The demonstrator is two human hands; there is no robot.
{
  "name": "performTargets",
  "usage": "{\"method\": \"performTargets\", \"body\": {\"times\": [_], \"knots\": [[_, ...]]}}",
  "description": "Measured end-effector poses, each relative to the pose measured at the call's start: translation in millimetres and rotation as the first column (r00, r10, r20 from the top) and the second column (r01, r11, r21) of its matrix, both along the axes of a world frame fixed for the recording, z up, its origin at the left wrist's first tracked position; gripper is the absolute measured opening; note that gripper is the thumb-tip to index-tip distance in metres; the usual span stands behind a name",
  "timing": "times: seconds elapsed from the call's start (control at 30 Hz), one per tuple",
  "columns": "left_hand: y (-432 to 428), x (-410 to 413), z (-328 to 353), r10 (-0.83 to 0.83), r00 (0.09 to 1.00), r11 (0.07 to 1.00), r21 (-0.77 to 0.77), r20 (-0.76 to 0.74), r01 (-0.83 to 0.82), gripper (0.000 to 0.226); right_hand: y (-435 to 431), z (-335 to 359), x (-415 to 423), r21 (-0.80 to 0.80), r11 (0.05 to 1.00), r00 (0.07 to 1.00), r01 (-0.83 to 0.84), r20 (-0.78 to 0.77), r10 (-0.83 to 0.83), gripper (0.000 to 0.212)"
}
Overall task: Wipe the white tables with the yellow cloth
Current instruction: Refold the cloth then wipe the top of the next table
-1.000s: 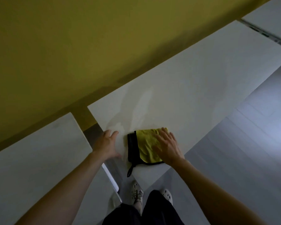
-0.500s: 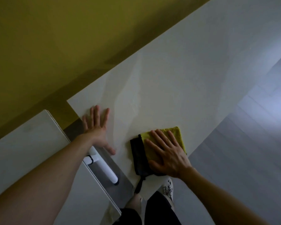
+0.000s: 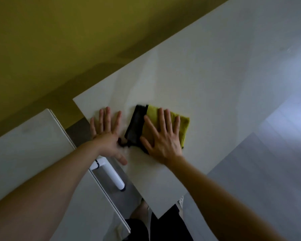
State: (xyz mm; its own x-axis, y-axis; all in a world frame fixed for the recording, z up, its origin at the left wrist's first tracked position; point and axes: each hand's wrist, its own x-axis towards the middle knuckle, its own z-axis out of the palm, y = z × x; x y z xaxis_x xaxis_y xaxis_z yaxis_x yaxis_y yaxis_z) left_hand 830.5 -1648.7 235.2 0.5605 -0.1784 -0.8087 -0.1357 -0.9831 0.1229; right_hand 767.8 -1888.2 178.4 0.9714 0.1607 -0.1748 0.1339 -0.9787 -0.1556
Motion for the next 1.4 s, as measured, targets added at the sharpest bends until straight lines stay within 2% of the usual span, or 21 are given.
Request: {"method": "performTargets", "body": {"times": [0.13,0.23,0.27,0.3,0.37,0.47,0.57,0.63,0.7,0.73,0.77,0.8,0.87,0.93,0.97,1.03,1.13,1.2,1.27,1.3,1.4], "knots": [[-1.2,-0.4,3.2,-0.015,1.0,1.0,-0.022,0.014,0.015,0.186,-38.7,16.0,-24.4,-0.029,0.971,0.971,-0.239,-0.015,0.238,0.087],[-0.2,-0.8,0.9,-0.008,0.999,0.999,-0.037,0.033,0.009,0.188,-51.6,10.3,6.0,-0.012,0.84,0.84,-0.543,0.018,0.543,0.083],[0.9,-0.3,-0.6,-0.011,0.999,0.999,-0.033,0.042,0.013,0.187,-48.8,7.3,14.8,-0.007,0.801,0.801,-0.599,0.017,0.599,0.079],[1.5,-0.1,-1.9,-0.017,0.999,0.999,-0.03,0.052,0.018,0.185,-43.2,4.7,20.5,-0.009,0.785,0.785,-0.619,0.014,0.619,0.077],[1.6,0.4,-2.3,-0.017,0.998,0.999,-0.036,0.055,0.019,0.185,-26.9,2.9,24.6,-0.002,0.82,0.82,-0.572,0.031,0.572,0.075],[0.0,-5.7,4.8,-0.041,0.998,0.999,-0.012,0.048,0.041,0.186,0.4,5.6,14.7,0.036,0.931,0.932,-0.363,0.026,0.362,0.077],[1.5,-1.2,16.0,-0.074,0.993,0.997,0.012,0.092,0.073,0.182,10.8,8.7,-2.6,0.098,0.969,0.973,-0.228,-0.017,0.231,0.08],[10.5,14.3,22.8,-0.039,0.983,0.999,0.015,0.177,0.037,0.177,-7.0,10.6,-6.7,0.113,0.924,0.928,-0.366,-0.033,0.372,0.086],[21.8,30.9,26.2,0.035,0.957,0.995,0.083,0.287,-0.062,0.176,-43.7,9.4,13.2,0.079,0.808,0.808,-0.584,-0.04,0.588,0.09],[27.2,37.5,25.3,0.079,0.949,0.987,0.107,0.306,-0.116,0.178,-62.0,7.7,31.6,0.053,0.766,0.765,-0.641,-0.028,0.643,0.091],[31.2,41.2,22.4,0.113,0.946,0.981,0.115,0.304,-0.155,0.181,-76.7,6.6,52.2,0.034,0.778,0.778,-0.628,-0.01,0.628,0.09],[33.5,42.4,18.6,0.134,0.945,0.978,0.111,0.298,-0.174,0.183,-85.9,5.2,75.2,0.024,0.841,0.842,-0.54,0.013,0.54,0.089],[32.7,41.7,14.2,0.162,0.944,0.978,0.082,0.288,-0.193,0.185,-79.1,8.7,129.1,0.024,0.976,0.977,-0.214,0.027,0.214,0.089],[29.3,42.4,14.8,0.176,0.942,0.978,0.063,0.286,-0.201,0.184,-39.2,19.1,180.6,0.024,0.996,0.996,0.088,0.02,-0.088,0.093],[27.4,43.5,15.4,0.178,0.941,0.977,0.062,0.288,-0.204,0.184,-13.9,22.5,199.1,0.029,0.987,0.988,0.156,0.013,-0.156,0.094],[25.7,43.6,15.9,0.197,0.935,0.974,0.054,0.296,-0.222,0.185,34.1,22.0,209.6,0.06,0.99,0.992,0.127,-0.004,-0.127,0.09],[27.1,40.9,15.9,0.205,0.929,0.971,0.057,0.309,-0.234,0.186,73.4,21.6,169.0,0.078,0.99,0.992,-0.116,-0.032,0.119,0.081],[27.3,41.1,15.3,0.187,0.932,0.971,0.085,0.311,-0.223,0.185,59.3,22.7,138.3,0.047,0.951,0.949,-0.307,-0.056,0.309,0.081],[26.6,42.7,14.8,0.18,0.931,0.971,0.096,0.317,-0.22,0.186,20.9,19.9,131.6,0.024,0.917,0.916,-0.397,-0.039,0.398,0.084],[26.4,43.1,14.2,0.183,0.932,0.97,0.094,0.313,-0.222,0.188,-0.2,19.1,137.5,0.02,0.93,0.93,-0.367,-0.018,0.368,0.085],[24.1,44.1,15.4,0.19,0.933,0.969,0.095,0.306,-0.228,0.188,-41.3,18.9,183.3,-0.008,0.998,0.997,-0.063,0.041,0.064,0.087]]}}
